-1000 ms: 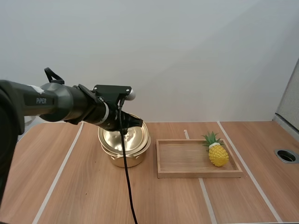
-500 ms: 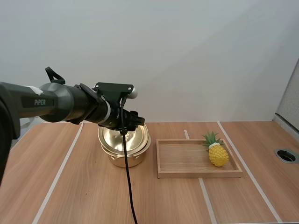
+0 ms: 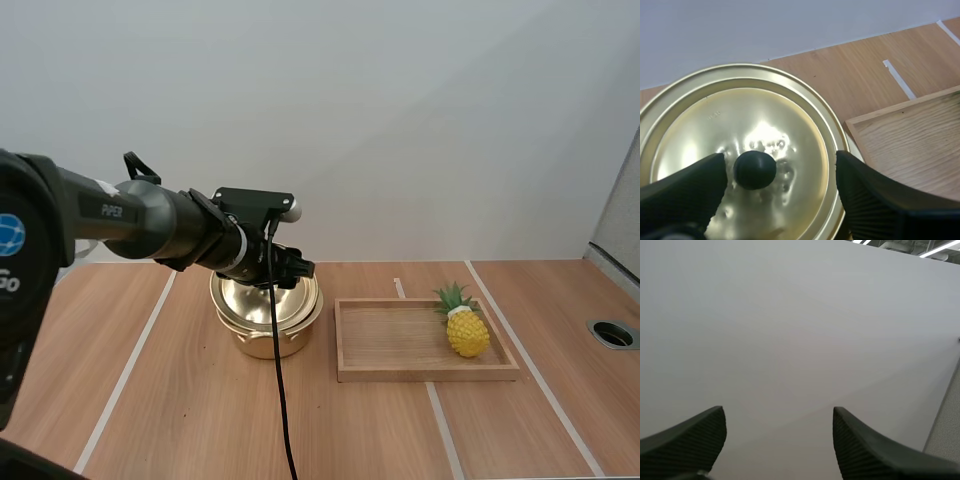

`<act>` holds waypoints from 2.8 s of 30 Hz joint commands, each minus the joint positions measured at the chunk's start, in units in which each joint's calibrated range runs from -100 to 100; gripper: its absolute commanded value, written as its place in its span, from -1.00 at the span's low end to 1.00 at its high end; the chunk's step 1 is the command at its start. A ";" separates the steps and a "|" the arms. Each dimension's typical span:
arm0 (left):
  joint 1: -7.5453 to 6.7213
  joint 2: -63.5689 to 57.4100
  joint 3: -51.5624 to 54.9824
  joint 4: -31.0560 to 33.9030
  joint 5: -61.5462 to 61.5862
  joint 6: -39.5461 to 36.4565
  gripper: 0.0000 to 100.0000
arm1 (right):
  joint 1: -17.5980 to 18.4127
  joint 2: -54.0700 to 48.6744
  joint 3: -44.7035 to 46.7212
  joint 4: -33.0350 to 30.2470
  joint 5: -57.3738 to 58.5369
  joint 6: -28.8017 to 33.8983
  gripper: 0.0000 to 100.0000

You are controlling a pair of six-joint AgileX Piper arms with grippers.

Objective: Open the pot, put the grape inside, and close it

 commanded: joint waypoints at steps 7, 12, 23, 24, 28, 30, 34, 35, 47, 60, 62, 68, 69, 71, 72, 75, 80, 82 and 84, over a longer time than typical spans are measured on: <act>-0.28 2.36 -0.11 -0.78 -3.01 5.54 -0.48 | -0.16 -0.63 -0.20 -0.21 -0.31 0.37 1.00; -0.28 2.36 -0.11 -0.79 -3.57 5.06 -1.00 | -0.16 -0.63 -0.20 -0.21 0.33 0.37 1.00; -0.28 -2.25 -0.11 -0.79 -0.89 3.47 -1.00 | -0.16 -0.63 -0.20 -0.21 0.33 0.37 1.00; -0.28 -2.97 -0.11 -0.79 0.06 3.47 -1.00 | -0.16 -0.63 -0.20 -0.21 0.33 0.37 1.00; -0.21 -3.97 -1.77 -0.60 8.86 -0.30 -1.00 | -0.16 -0.63 -0.20 0.07 0.29 0.37 1.00; -0.21 -3.97 -3.07 0.97 11.12 -5.02 -1.00 | -0.16 -0.63 -0.20 0.07 0.29 0.37 1.00; -0.21 -3.97 -5.08 10.11 11.11 -14.10 -1.00 | -0.16 -0.63 -0.20 0.06 0.76 0.37 1.00; -0.21 -3.97 -5.62 13.92 11.11 -16.99 -1.00 | -0.16 -0.63 -0.20 0.06 0.88 0.37 1.00; -0.21 -2.40 -8.95 25.08 17.39 -24.78 -1.00 | -0.16 -0.63 -0.20 0.18 0.85 0.37 1.00; -0.21 3.10 -13.44 25.78 25.08 -25.89 -1.00 | -0.16 -0.63 -0.20 0.18 3.58 0.37 1.00; -0.21 3.70 -13.44 28.01 23.63 -27.04 -1.00 | -0.16 -0.63 -0.20 0.18 3.58 0.37 1.00; -0.21 6.06 -13.62 33.86 22.55 -30.53 -1.00 | -0.16 -0.63 -0.20 0.18 3.58 0.37 1.00; -0.21 6.45 -13.62 33.92 23.06 -30.53 -1.00 | -0.16 -0.63 -0.20 0.18 3.58 0.37 1.00; -0.21 7.27 -13.62 33.92 23.66 -30.53 -1.00 | -0.16 -0.63 -0.20 0.18 3.58 0.37 1.00; -0.21 7.70 -13.62 33.92 24.03 -30.53 -1.00 | -0.16 -0.63 -0.20 0.18 3.58 0.37 1.00; -0.21 7.90 -13.62 32.98 24.42 -30.37 -1.00 | -0.16 -0.63 -0.20 0.18 3.58 0.37 1.00; -0.21 7.90 -13.62 28.81 26.85 -26.23 -1.00 | -0.16 -0.63 -0.20 0.18 3.58 0.37 1.00; -0.21 7.90 -13.62 25.74 29.73 -23.51 -1.00 | -0.16 -0.63 -0.20 0.18 3.58 0.37 1.00; -0.21 7.90 -13.62 23.54 30.85 -21.77 -1.00 | -0.16 -0.63 -0.20 0.18 3.58 0.37 1.00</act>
